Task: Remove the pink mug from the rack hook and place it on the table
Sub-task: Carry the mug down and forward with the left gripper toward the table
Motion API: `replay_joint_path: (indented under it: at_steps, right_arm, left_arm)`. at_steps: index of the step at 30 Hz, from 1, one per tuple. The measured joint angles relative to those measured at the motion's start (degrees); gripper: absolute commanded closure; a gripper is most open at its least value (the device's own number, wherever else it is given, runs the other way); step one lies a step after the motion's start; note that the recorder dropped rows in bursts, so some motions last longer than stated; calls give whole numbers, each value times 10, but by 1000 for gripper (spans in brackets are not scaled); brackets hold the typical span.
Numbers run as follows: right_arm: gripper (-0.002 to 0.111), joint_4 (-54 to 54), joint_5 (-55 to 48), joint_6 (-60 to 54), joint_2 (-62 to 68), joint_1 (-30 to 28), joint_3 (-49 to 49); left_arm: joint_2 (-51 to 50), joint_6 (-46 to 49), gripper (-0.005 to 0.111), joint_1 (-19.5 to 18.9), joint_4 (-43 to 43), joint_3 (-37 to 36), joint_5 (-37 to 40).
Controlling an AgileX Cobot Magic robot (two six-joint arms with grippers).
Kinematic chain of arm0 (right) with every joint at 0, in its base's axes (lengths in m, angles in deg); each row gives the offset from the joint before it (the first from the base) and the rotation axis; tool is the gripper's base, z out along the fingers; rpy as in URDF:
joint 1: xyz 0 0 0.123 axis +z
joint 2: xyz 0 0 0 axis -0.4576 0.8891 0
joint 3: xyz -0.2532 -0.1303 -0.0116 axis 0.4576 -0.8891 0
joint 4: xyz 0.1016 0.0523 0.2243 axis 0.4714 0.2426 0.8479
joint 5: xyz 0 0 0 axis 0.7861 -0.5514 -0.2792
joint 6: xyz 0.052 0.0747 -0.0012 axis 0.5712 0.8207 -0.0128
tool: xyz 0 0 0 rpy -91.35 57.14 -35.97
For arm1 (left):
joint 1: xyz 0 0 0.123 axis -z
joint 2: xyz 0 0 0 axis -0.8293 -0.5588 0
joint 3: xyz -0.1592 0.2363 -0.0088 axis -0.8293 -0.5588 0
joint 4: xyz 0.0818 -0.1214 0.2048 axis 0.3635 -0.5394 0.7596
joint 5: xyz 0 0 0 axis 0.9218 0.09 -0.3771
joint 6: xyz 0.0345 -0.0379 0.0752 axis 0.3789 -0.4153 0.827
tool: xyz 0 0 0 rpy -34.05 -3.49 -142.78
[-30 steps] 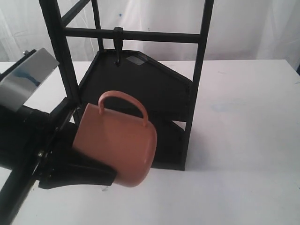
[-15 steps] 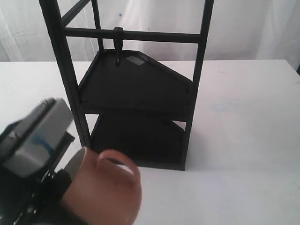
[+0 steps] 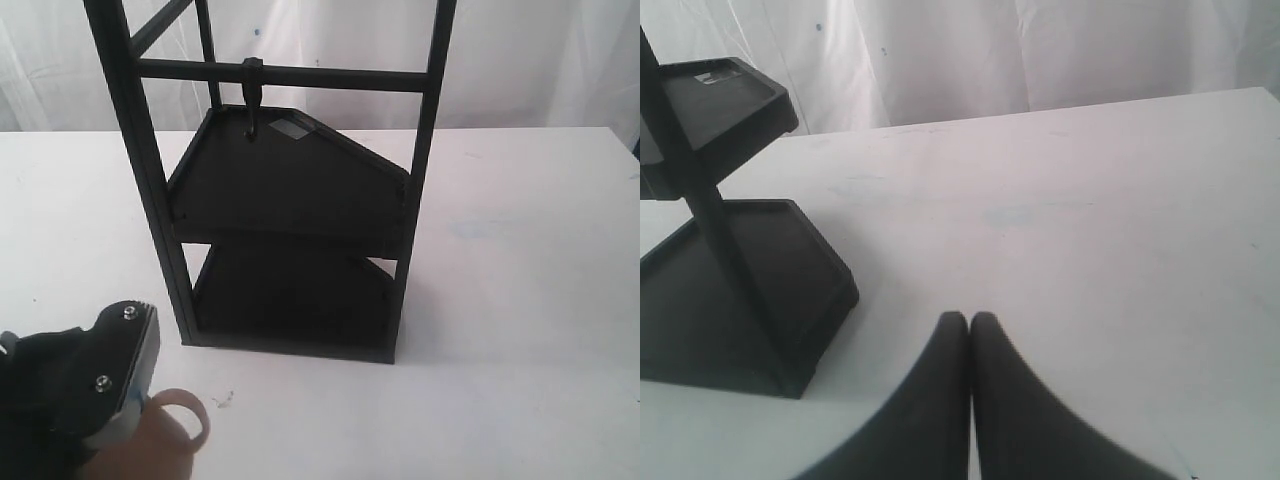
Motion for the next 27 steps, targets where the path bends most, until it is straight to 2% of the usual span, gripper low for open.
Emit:
replay_joint_path:
  at_steps: [5,8,14,21,27]
  right_arm:
    - [108,0,0,0,0,0,0]
    - [108,0,0,0,0,0,0]
    - [108,0,0,0,0,0,0]
    - [108,0,0,0,0,0,0]
    - [108,0,0,0,0,0,0]
  left_arm:
    - [-3,-161,107,1,86,0,6]
    - [-22,-213,107,1,104,0,12]
    - [-71,-265,107,1,109,0,10]
    - [-110,-279,107,4,110,0,-43]
    - [-127,-291,107,32,110,2,-66]
